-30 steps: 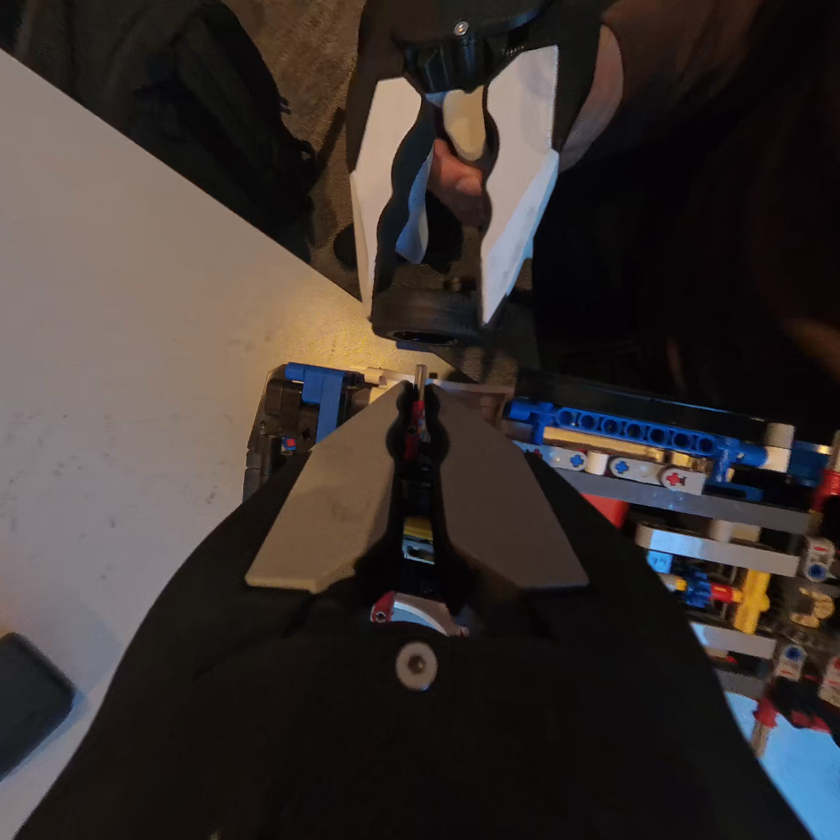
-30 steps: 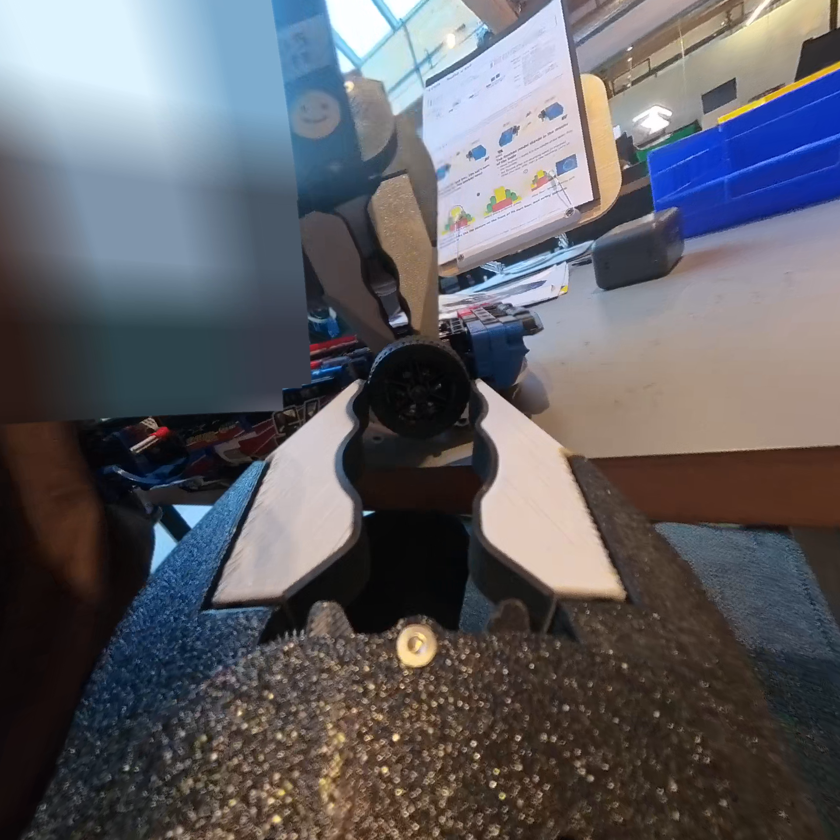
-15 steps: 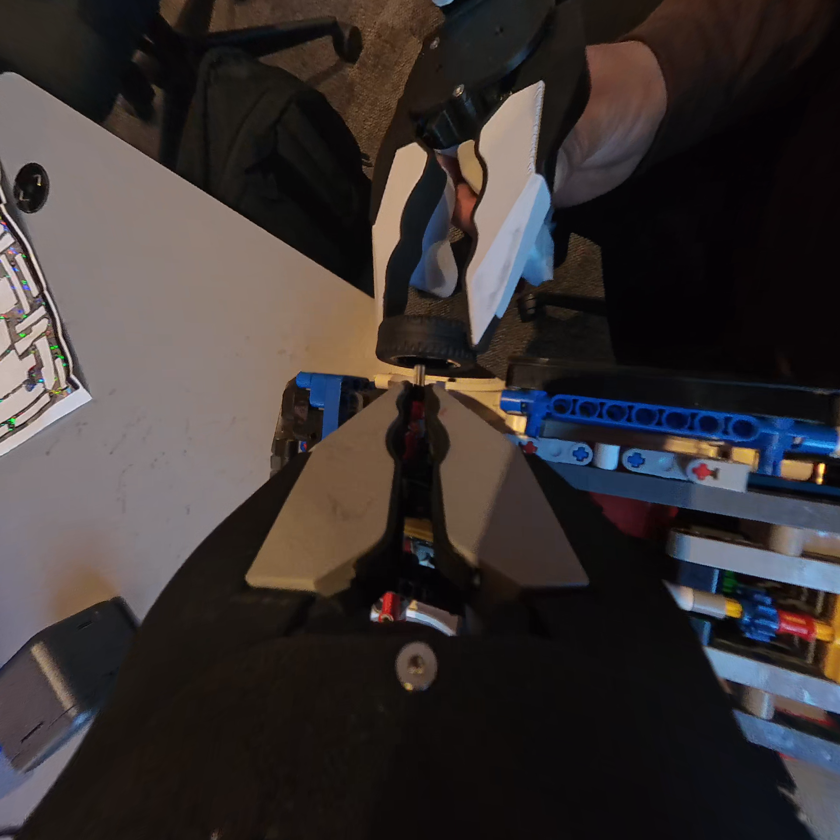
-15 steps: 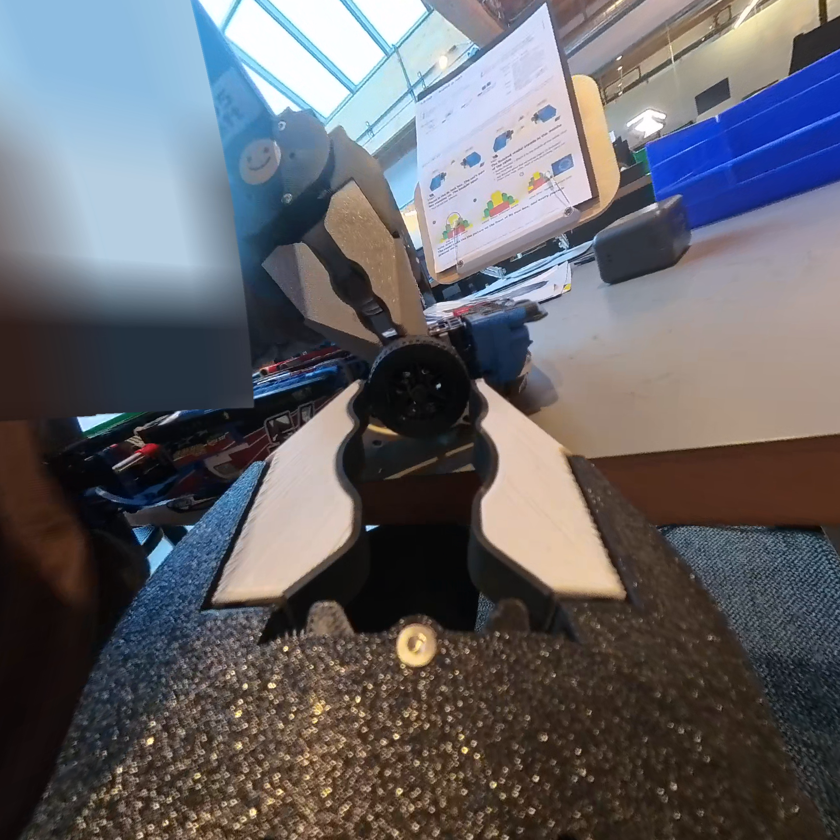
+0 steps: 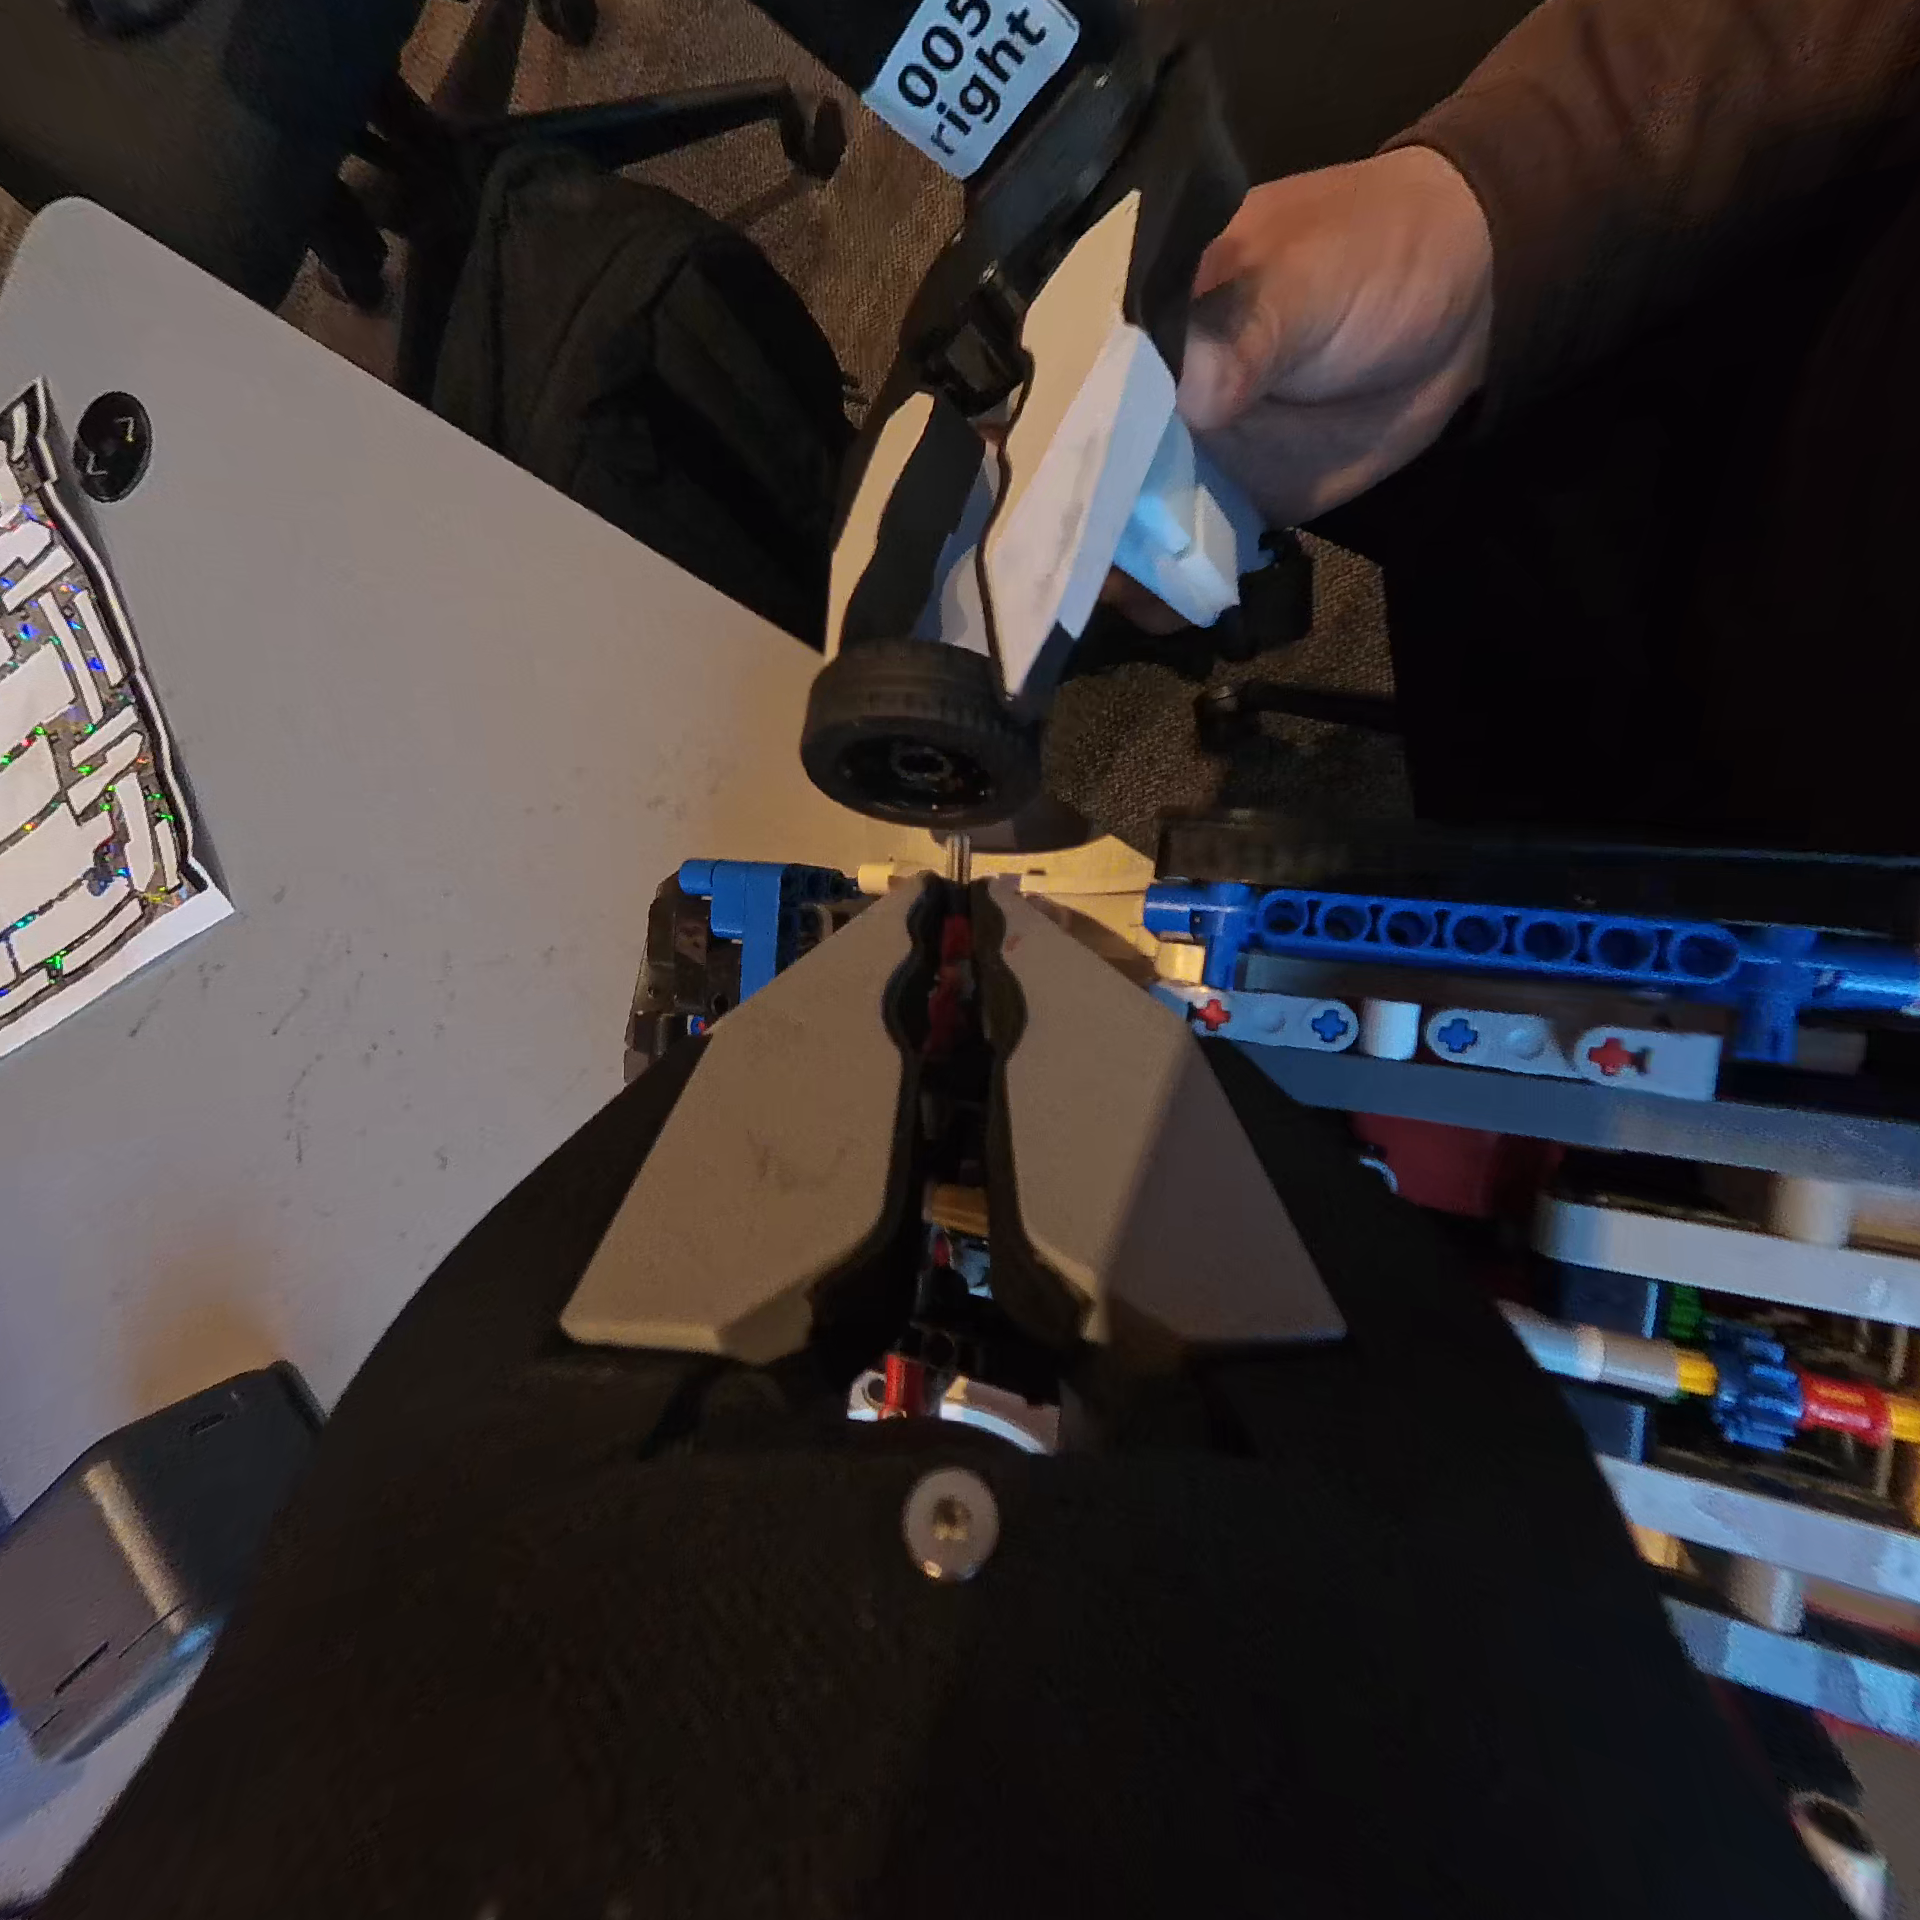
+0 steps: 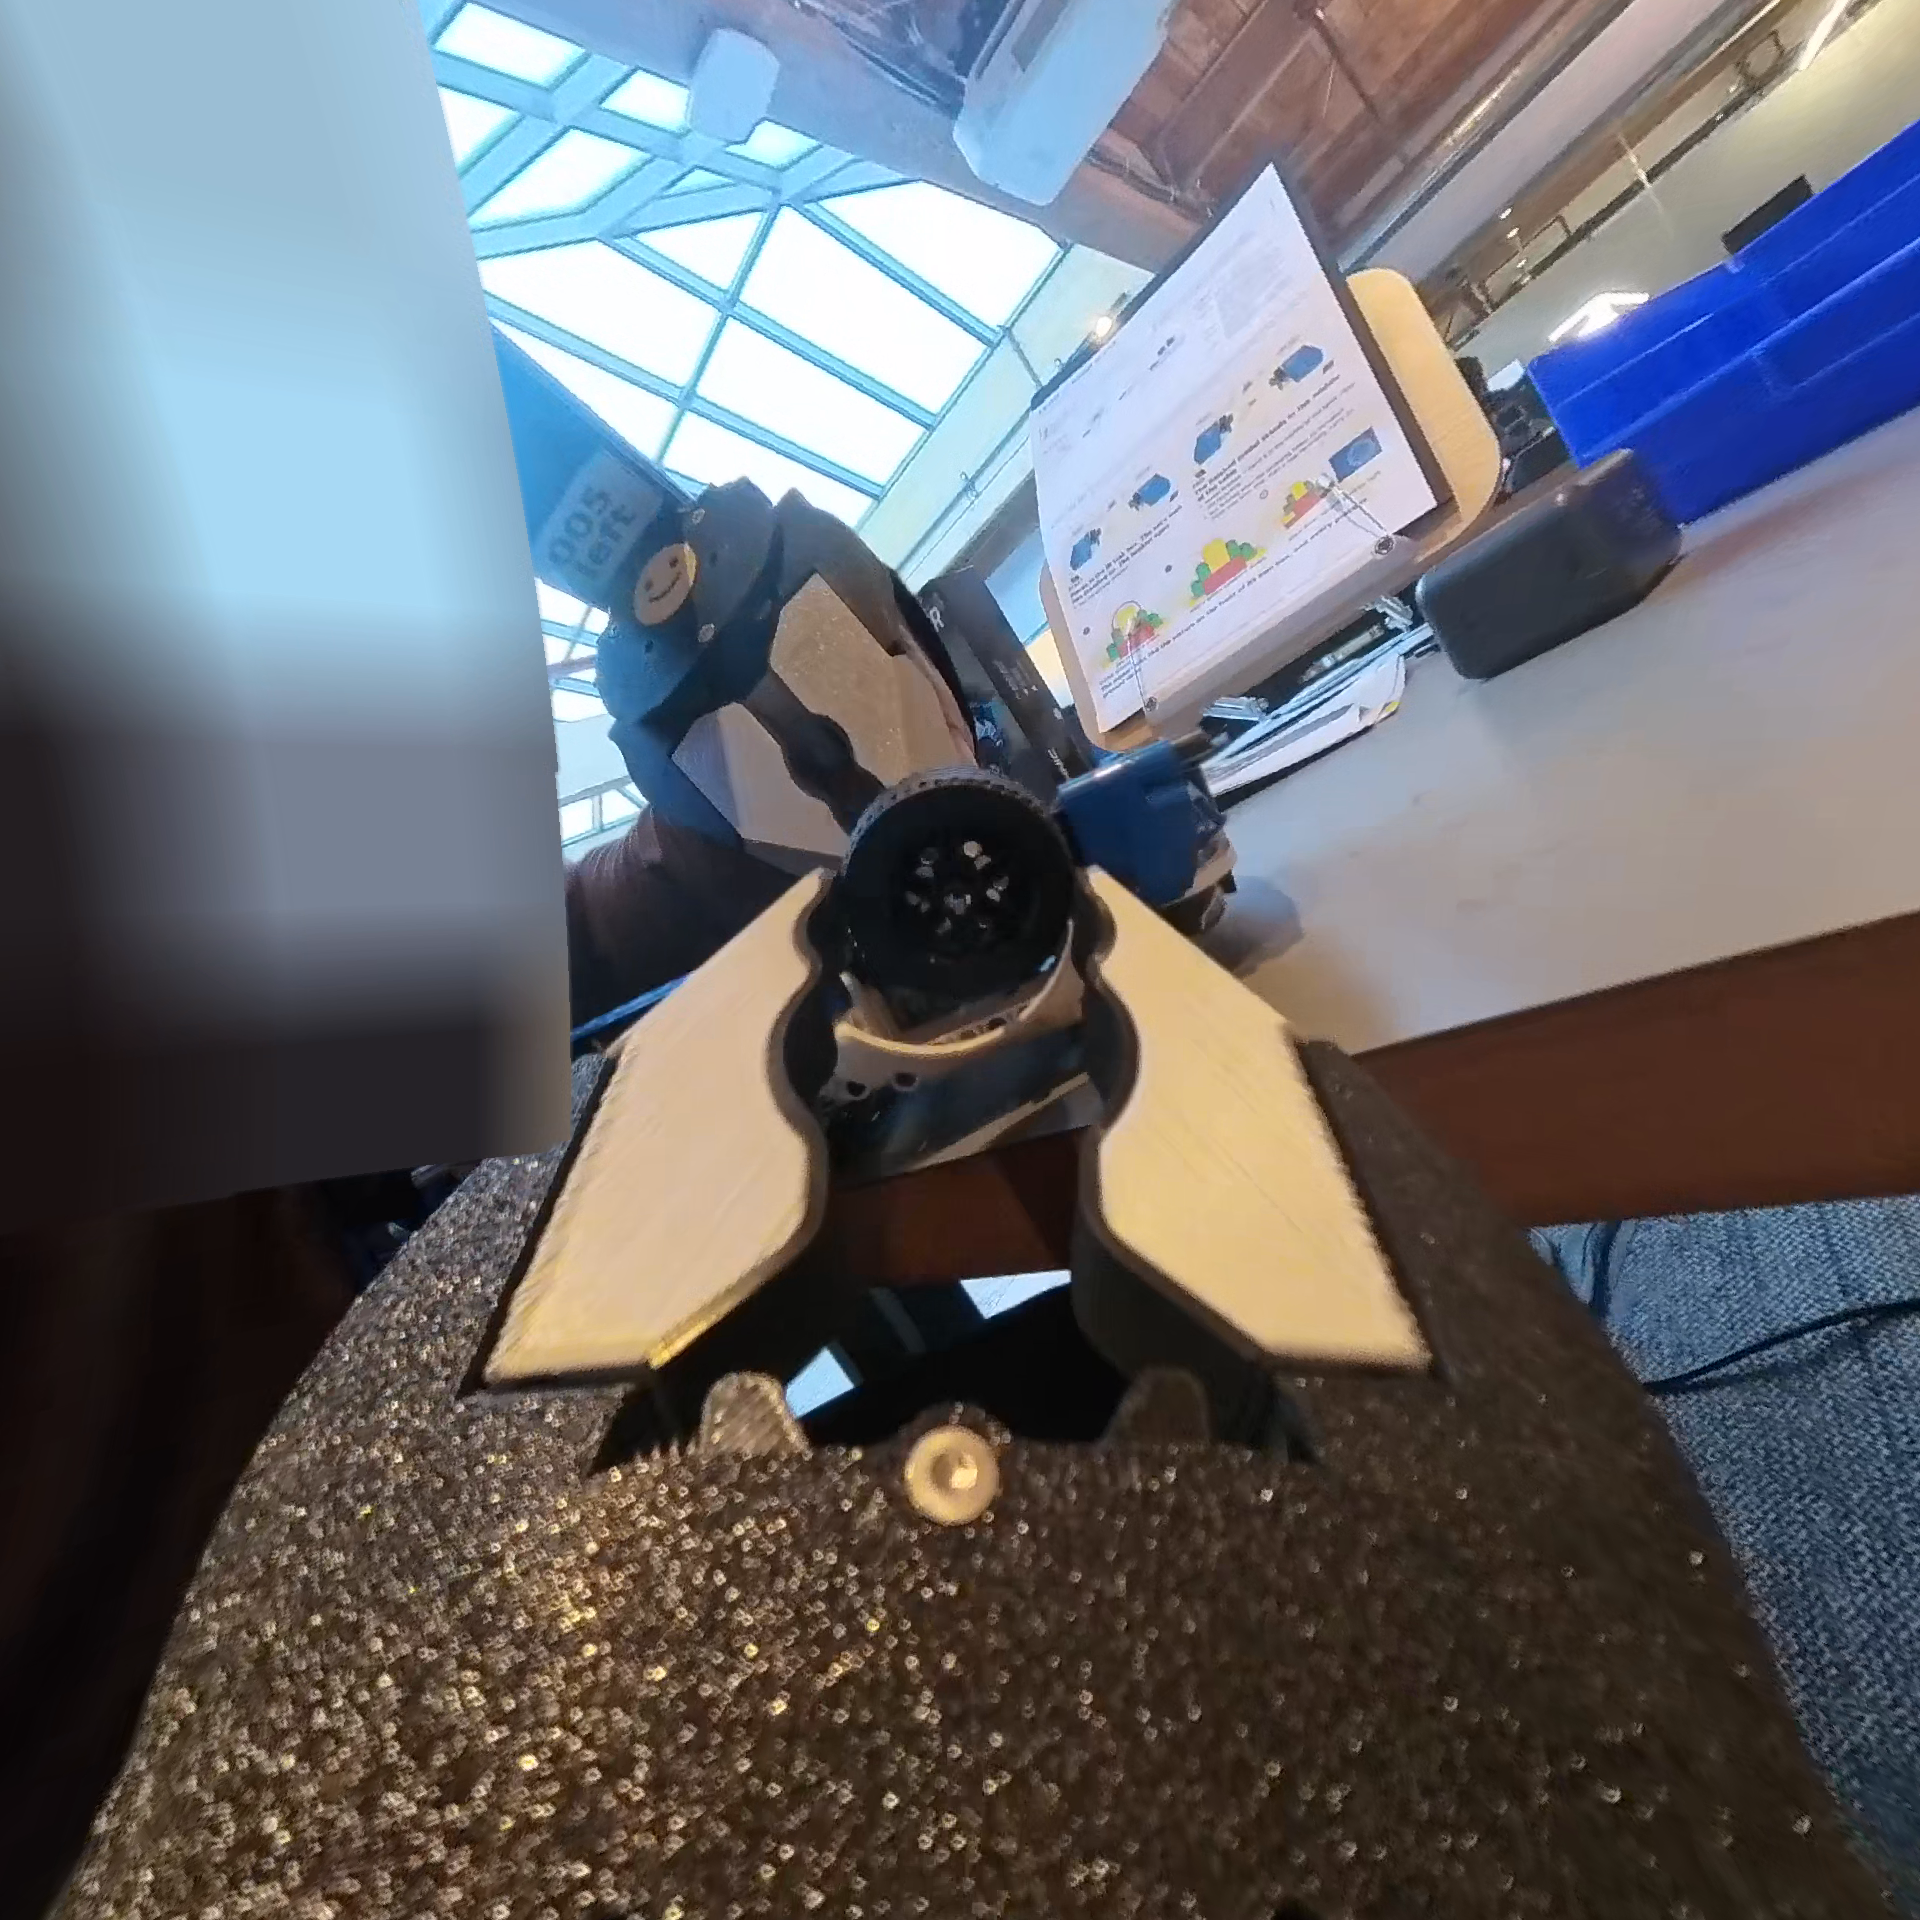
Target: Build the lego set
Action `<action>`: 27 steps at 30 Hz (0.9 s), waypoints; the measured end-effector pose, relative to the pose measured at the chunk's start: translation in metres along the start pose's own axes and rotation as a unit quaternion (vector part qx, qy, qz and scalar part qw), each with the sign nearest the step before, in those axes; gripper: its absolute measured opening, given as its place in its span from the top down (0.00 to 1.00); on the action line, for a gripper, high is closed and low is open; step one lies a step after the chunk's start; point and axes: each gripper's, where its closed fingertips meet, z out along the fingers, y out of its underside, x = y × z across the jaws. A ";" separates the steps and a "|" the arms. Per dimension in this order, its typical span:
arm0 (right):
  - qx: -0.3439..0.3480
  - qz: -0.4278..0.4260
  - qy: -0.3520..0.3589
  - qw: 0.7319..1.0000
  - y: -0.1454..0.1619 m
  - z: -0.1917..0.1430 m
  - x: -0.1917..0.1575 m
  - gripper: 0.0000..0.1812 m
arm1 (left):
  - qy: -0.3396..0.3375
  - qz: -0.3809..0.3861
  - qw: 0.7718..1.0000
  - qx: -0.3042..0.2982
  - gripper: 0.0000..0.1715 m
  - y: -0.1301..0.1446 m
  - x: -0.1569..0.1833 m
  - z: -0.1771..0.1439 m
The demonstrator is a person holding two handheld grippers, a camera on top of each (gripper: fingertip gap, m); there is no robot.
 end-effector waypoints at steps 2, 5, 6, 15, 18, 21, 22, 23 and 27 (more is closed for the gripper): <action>0.000 0.000 -0.003 1.000 0.002 0.002 0.000 0.79 | 0.004 -0.002 1.000 0.005 0.99 0.001 -0.001 -0.001; 0.002 0.010 -0.014 1.000 0.003 0.004 -0.002 0.79 | 0.009 -0.003 1.000 0.011 0.99 0.002 -0.002 -0.001; 0.004 0.014 -0.018 1.000 0.003 0.005 -0.002 0.79 | 0.011 -0.005 1.000 0.012 1.00 0.002 -0.002 -0.001; -0.007 0.009 -0.025 1.000 0.010 0.012 -0.006 0.79 | 0.011 0.005 1.000 0.017 1.00 0.002 -0.002 -0.001; -0.006 0.002 -0.021 1.000 0.009 0.012 -0.005 0.79 | 0.010 0.008 1.000 0.018 0.99 0.002 -0.002 -0.001; -0.002 0.003 -0.016 1.000 0.007 0.010 -0.002 0.79 | 0.010 0.008 1.000 0.018 0.99 0.001 -0.002 -0.001; -0.004 0.000 -0.015 1.000 0.007 0.010 -0.002 0.79 | 0.009 0.008 1.000 0.018 0.99 0.001 -0.002 -0.001; -0.007 -0.004 -0.012 1.000 0.007 0.011 -0.002 0.79 | 0.008 0.008 1.000 0.018 0.99 0.002 -0.002 -0.001; -0.014 -0.016 -0.005 1.000 0.009 0.012 -0.002 0.79 | 0.007 0.008 1.000 0.019 0.99 0.002 -0.003 -0.002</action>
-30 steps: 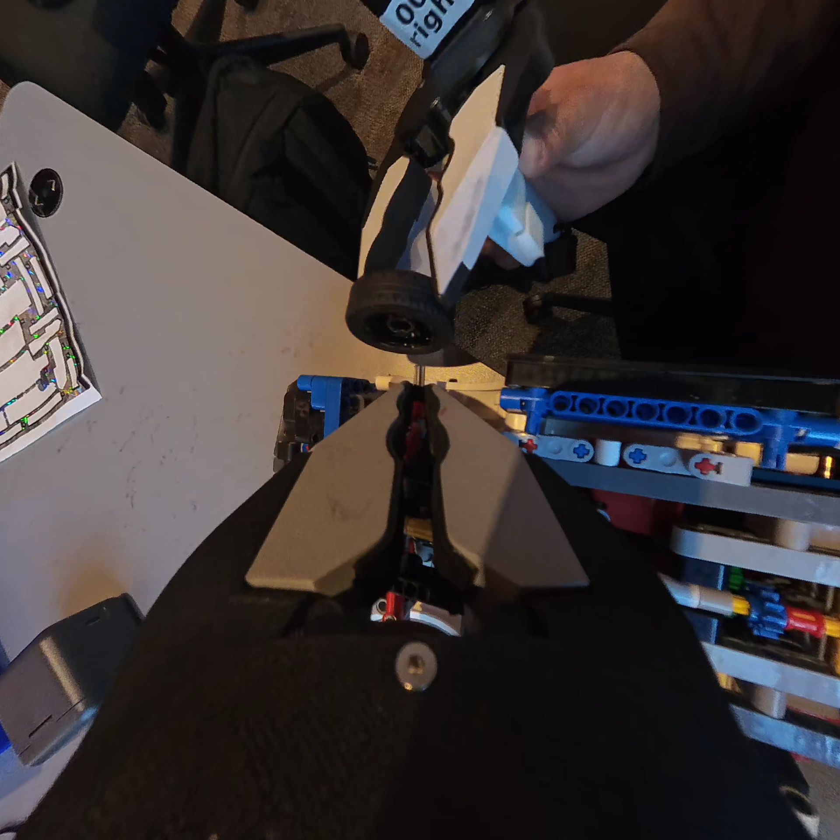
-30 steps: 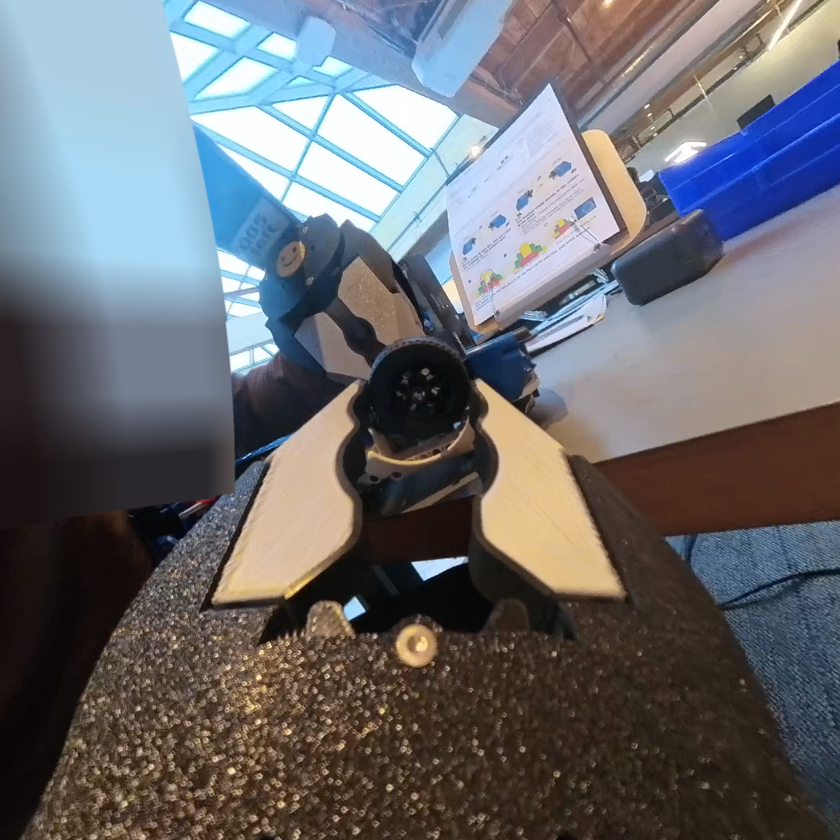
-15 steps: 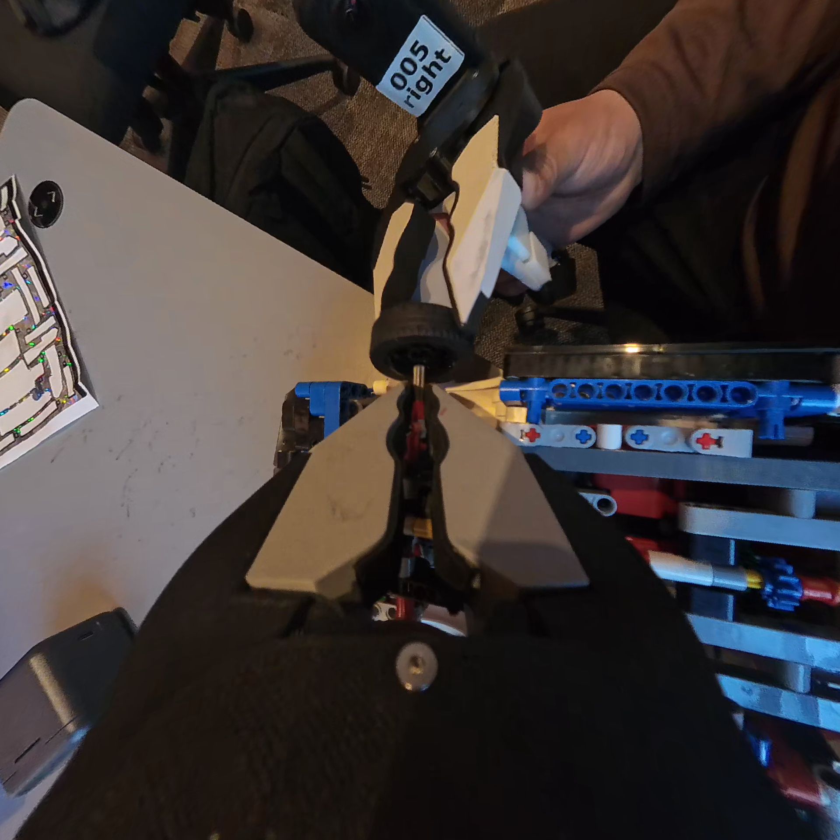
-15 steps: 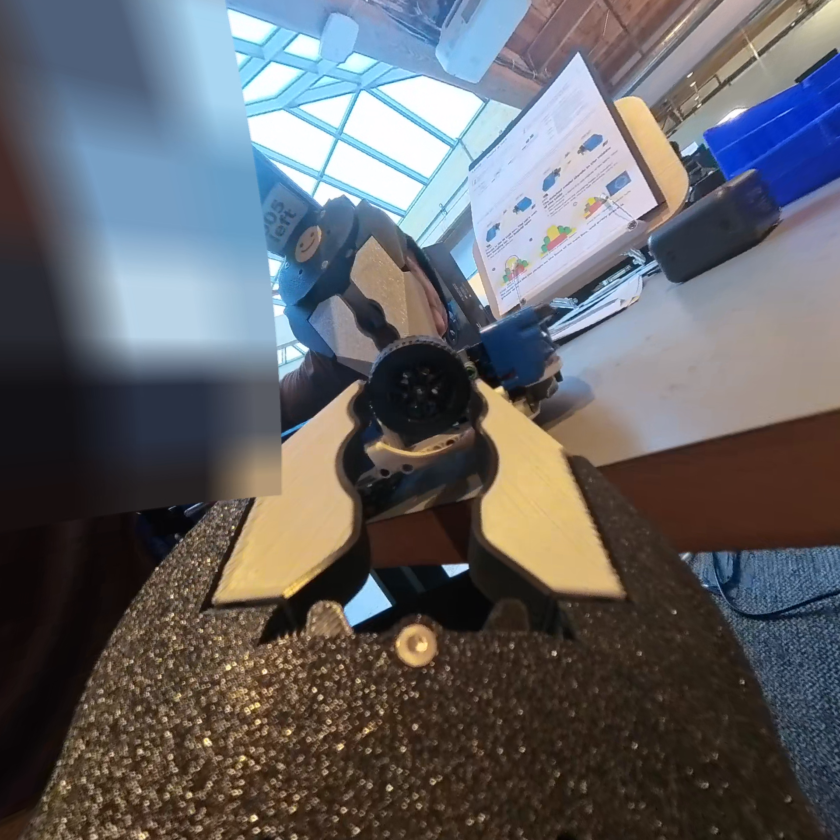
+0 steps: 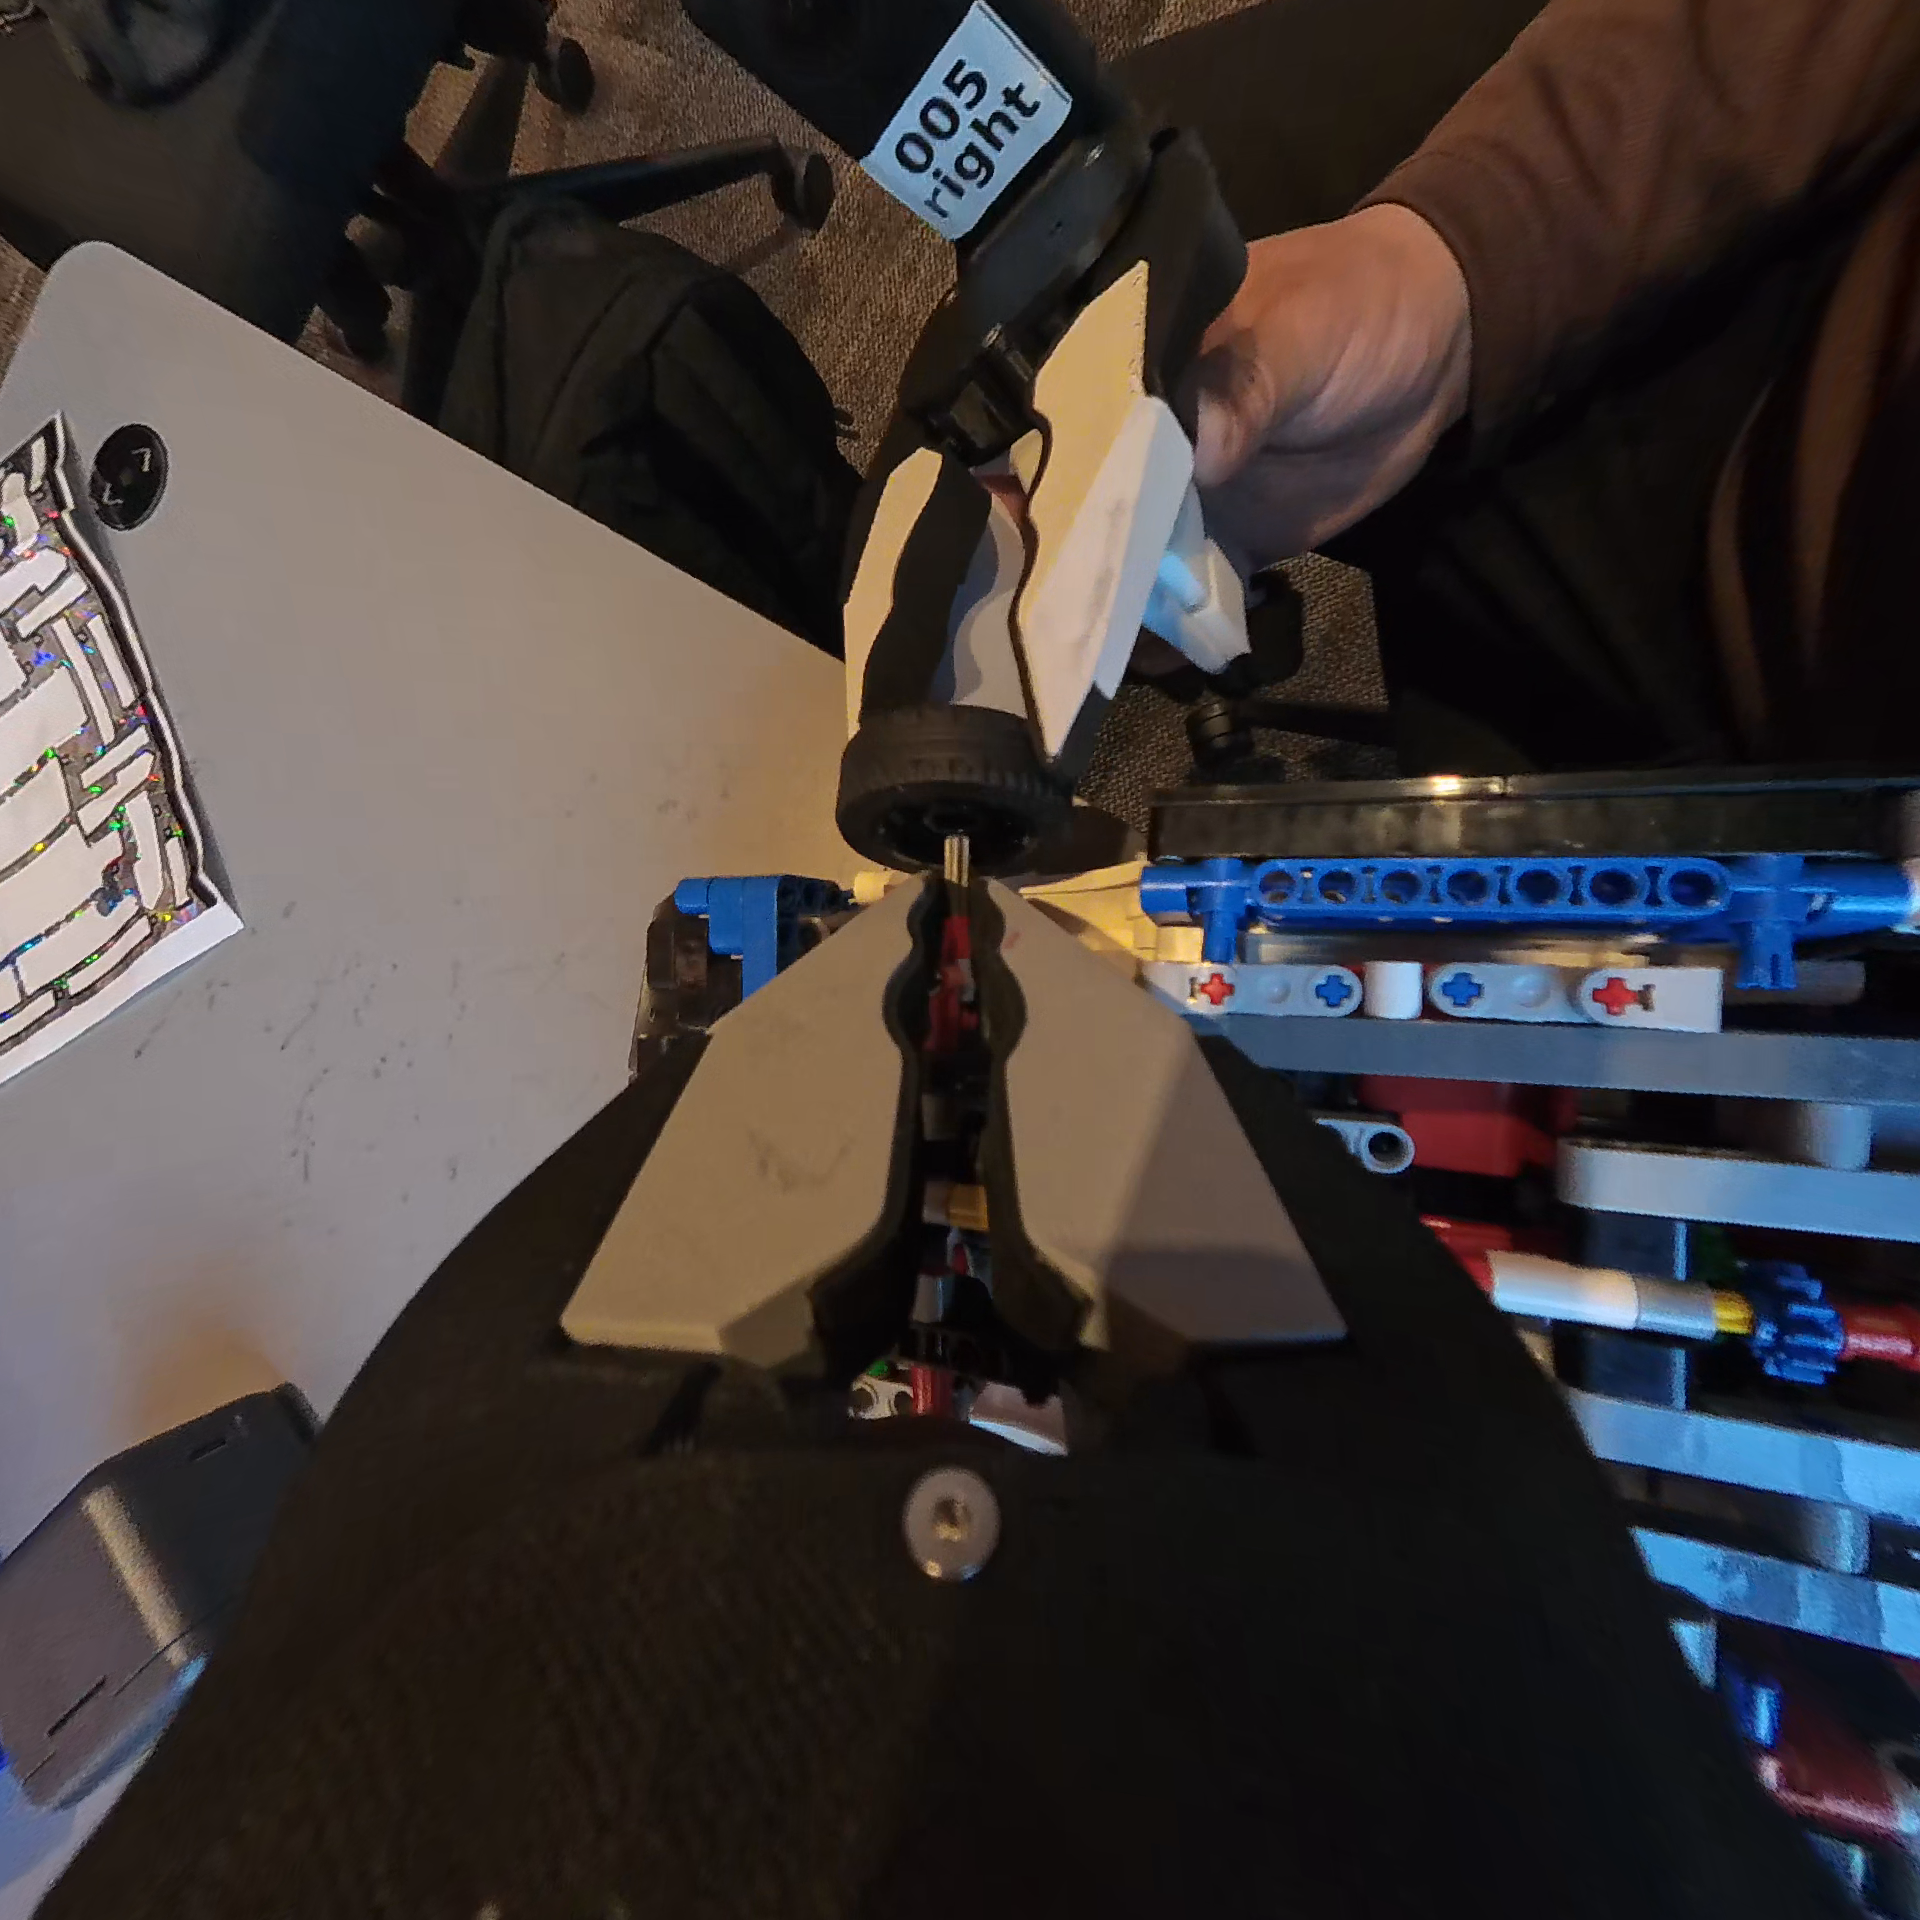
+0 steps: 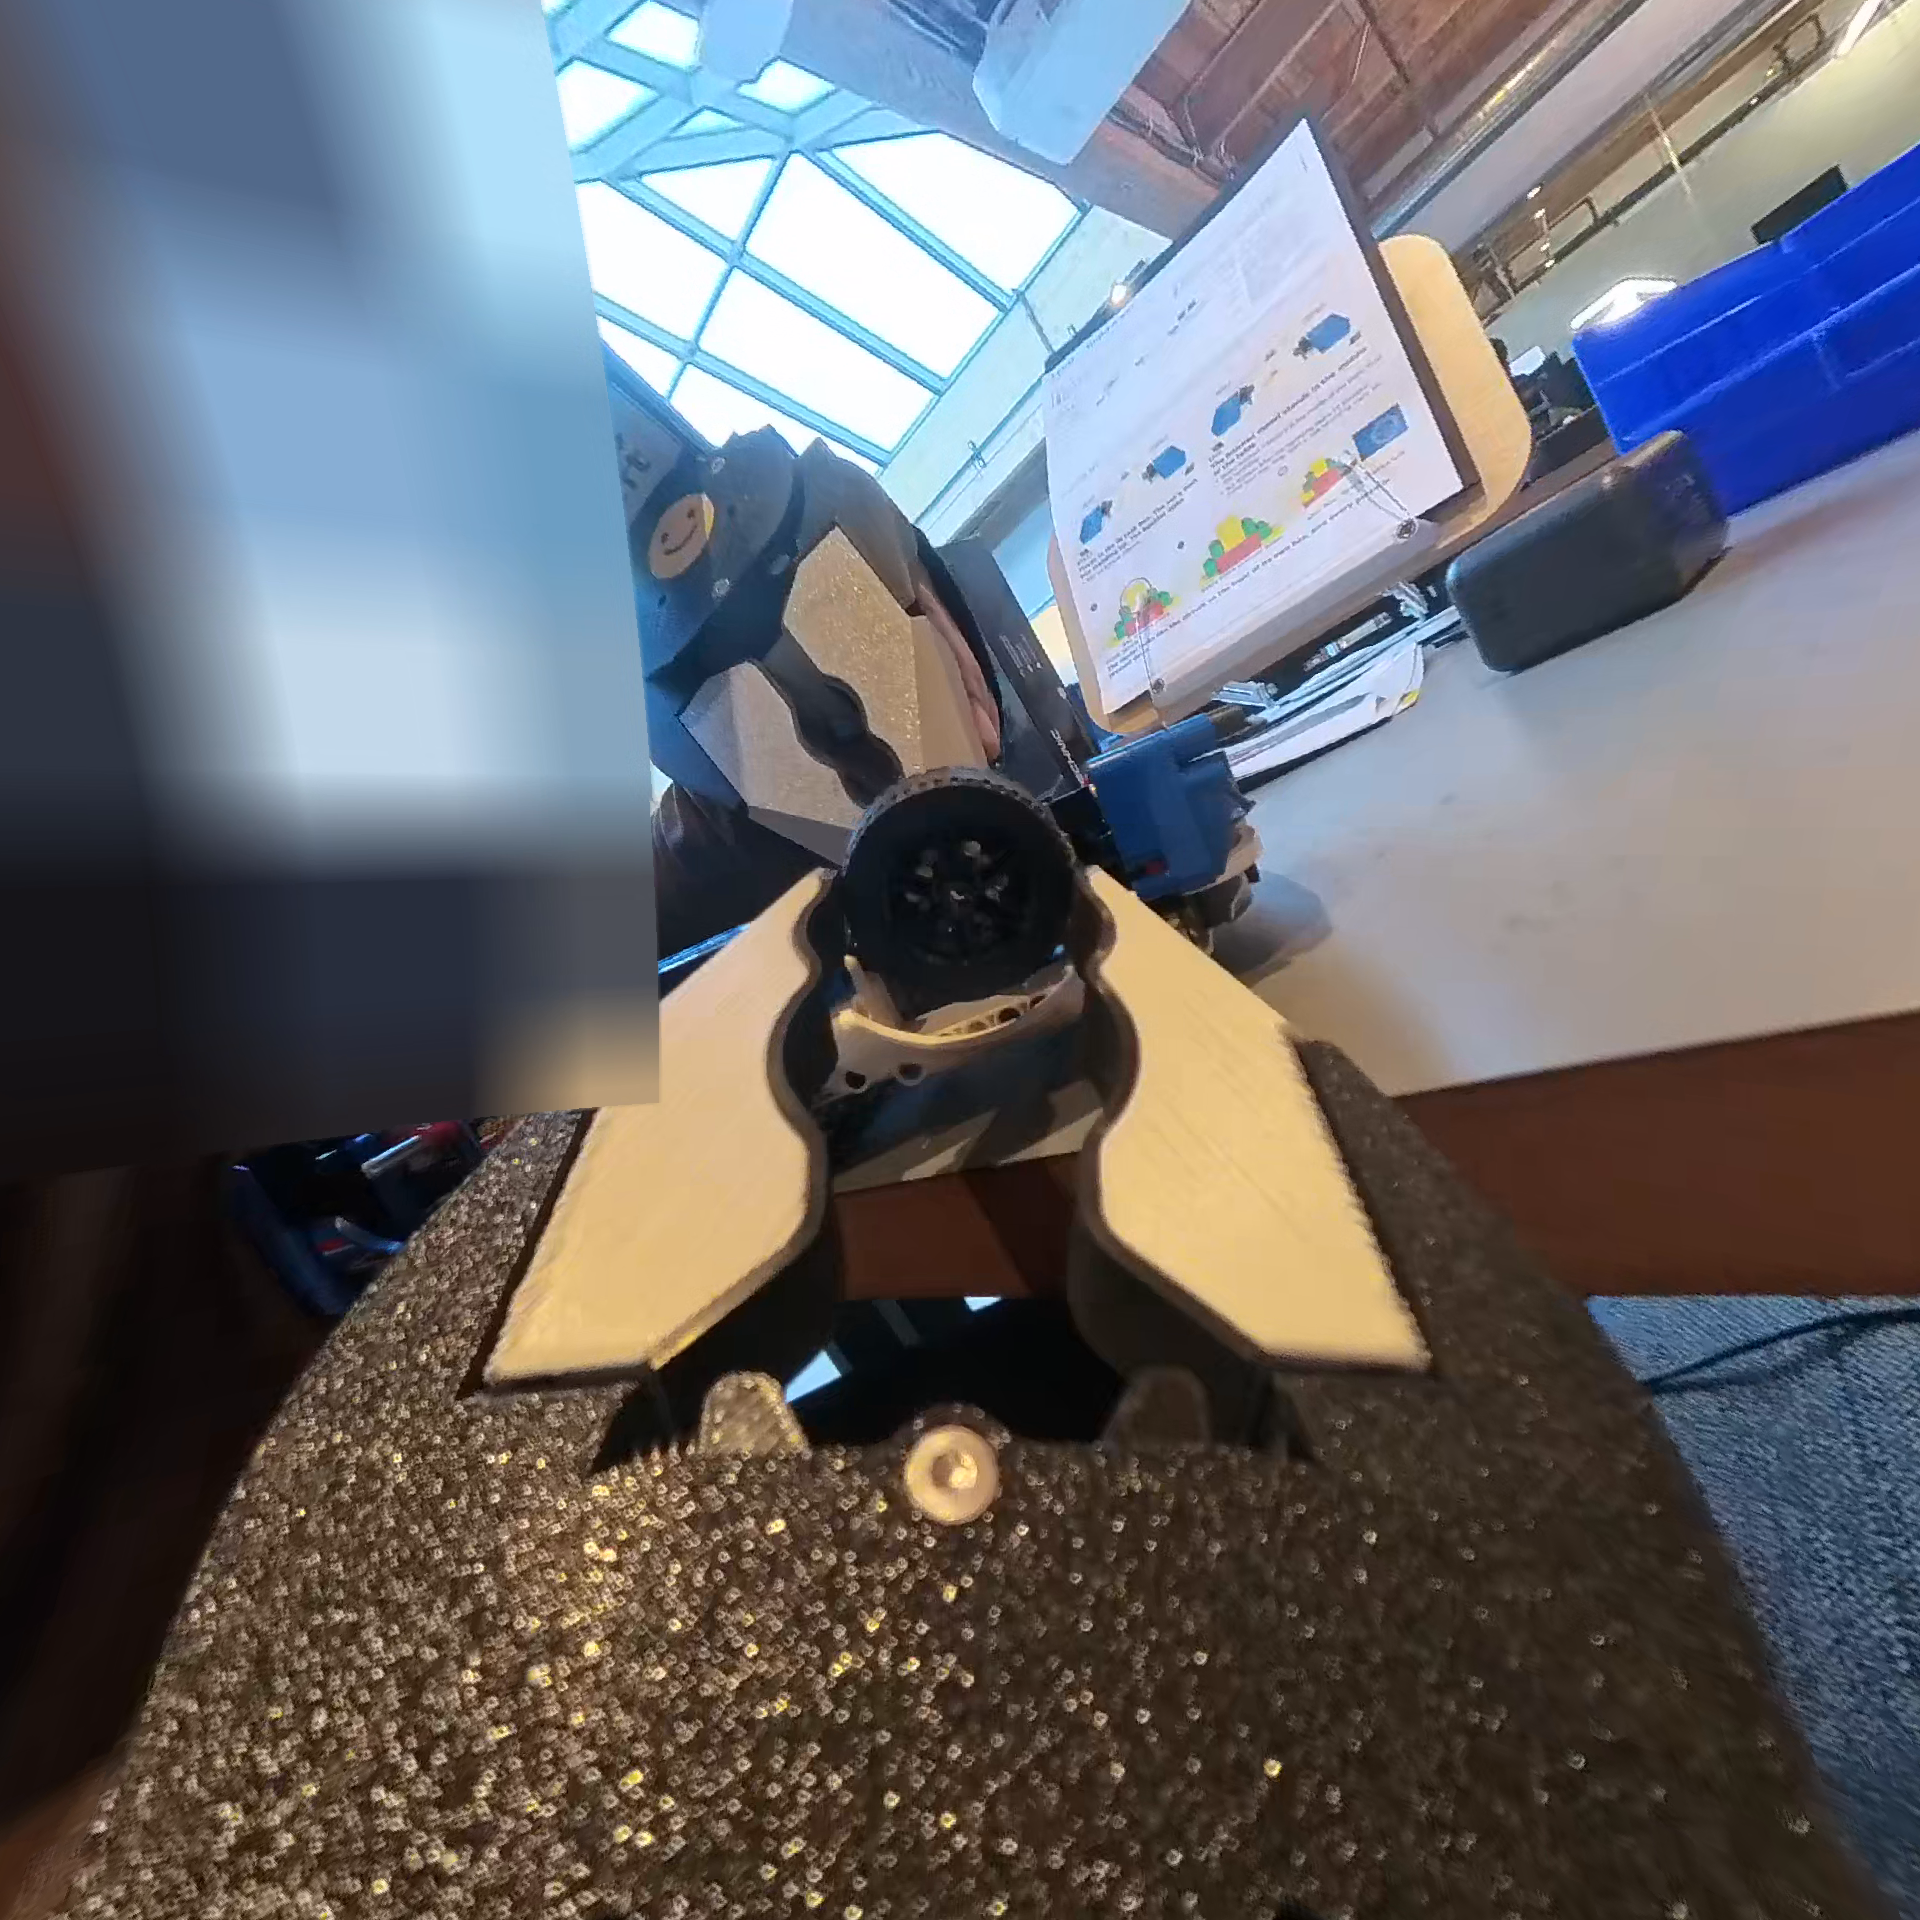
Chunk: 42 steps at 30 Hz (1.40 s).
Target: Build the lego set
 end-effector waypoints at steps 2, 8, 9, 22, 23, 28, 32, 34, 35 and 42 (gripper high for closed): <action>-0.005 -0.007 0.005 1.000 0.001 0.000 0.000 0.79 | 0.000 0.000 1.000 0.001 0.99 0.000 0.000 -0.001; -0.015 -0.022 0.011 1.000 0.000 0.002 0.000 0.79 | -0.004 0.003 1.000 0.005 0.99 -0.001 0.000 -0.002; -0.016 -0.023 0.010 1.000 0.000 0.002 0.000 0.79 | -0.005 0.003 1.000 0.005 1.00 -0.001 0.000 -0.002; -0.064 -0.085 0.034 0.994 0.003 0.009 0.001 0.78 | -0.007 0.001 1.000 0.006 0.99 0.000 -0.001 -0.002; -0.071 -0.096 0.038 0.992 0.003 0.009 0.002 0.78 | -0.007 -0.001 1.000 0.007 1.00 0.000 -0.002 -0.002; -0.135 -0.148 0.055 0.978 0.005 0.013 0.005 0.78 | -0.001 -0.016 1.000 0.011 1.00 0.001 -0.003 -0.001; -0.176 -0.174 0.067 0.966 0.007 0.017 0.008 0.78 | -0.009 -0.025 0.999 0.017 1.00 0.005 -0.005 -0.003; -0.202 -0.208 0.074 0.954 0.010 0.019 0.009 0.78 | -0.003 -0.040 0.999 0.020 1.00 0.007 -0.004 -0.004; -0.215 -0.214 0.073 0.950 0.010 0.020 0.009 0.78 | 0.000 -0.044 0.999 0.024 1.00 0.008 -0.004 -0.005; -0.309 -0.301 0.052 0.900 0.010 0.021 0.006 0.78 | 0.020 -0.071 0.995 0.062 1.00 0.005 -0.003 -0.009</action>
